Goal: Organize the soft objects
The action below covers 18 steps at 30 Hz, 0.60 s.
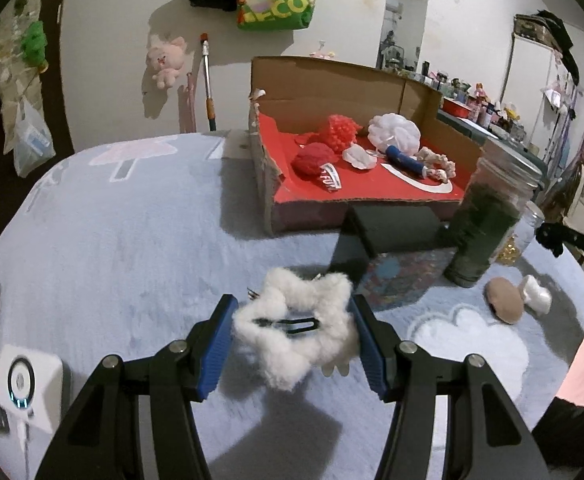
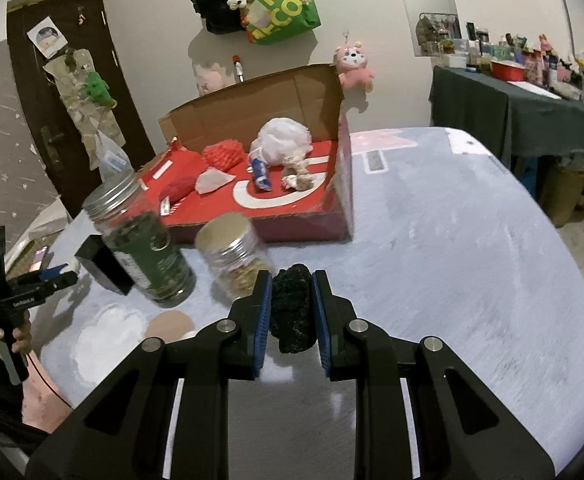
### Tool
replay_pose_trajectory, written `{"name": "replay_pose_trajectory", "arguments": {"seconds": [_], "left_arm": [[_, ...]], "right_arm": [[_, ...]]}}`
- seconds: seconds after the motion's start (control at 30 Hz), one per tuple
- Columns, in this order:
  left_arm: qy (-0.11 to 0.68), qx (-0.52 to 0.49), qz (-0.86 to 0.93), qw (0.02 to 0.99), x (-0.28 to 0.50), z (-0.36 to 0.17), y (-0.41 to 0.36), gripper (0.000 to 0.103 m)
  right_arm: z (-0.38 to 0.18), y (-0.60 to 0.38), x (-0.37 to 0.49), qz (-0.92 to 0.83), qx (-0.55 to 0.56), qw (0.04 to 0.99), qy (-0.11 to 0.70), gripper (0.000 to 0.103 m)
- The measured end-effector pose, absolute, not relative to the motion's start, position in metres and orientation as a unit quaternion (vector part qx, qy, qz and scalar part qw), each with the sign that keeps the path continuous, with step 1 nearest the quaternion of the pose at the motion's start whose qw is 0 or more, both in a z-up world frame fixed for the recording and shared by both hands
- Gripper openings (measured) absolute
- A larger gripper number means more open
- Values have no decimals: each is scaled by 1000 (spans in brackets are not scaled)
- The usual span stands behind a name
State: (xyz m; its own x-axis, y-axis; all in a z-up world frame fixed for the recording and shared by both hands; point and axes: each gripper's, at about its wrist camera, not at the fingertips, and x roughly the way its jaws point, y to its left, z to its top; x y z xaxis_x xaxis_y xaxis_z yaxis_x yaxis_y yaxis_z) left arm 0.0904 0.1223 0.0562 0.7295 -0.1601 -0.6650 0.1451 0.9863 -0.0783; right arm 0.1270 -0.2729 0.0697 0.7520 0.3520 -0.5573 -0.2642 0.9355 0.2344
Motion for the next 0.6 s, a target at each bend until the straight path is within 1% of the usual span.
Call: {"name": "replay_pose_trajectory", "arguments": {"seconds": [0.23, 0.6], "left_arm": [[359, -2, -93, 929, 111, 60, 131, 59], [344, 28, -133, 929, 143, 97, 129, 59]], "right_arm": [[75, -276, 146, 174, 52, 932, 314, 19], [98, -266, 177, 208, 28, 929, 305, 19]]}}
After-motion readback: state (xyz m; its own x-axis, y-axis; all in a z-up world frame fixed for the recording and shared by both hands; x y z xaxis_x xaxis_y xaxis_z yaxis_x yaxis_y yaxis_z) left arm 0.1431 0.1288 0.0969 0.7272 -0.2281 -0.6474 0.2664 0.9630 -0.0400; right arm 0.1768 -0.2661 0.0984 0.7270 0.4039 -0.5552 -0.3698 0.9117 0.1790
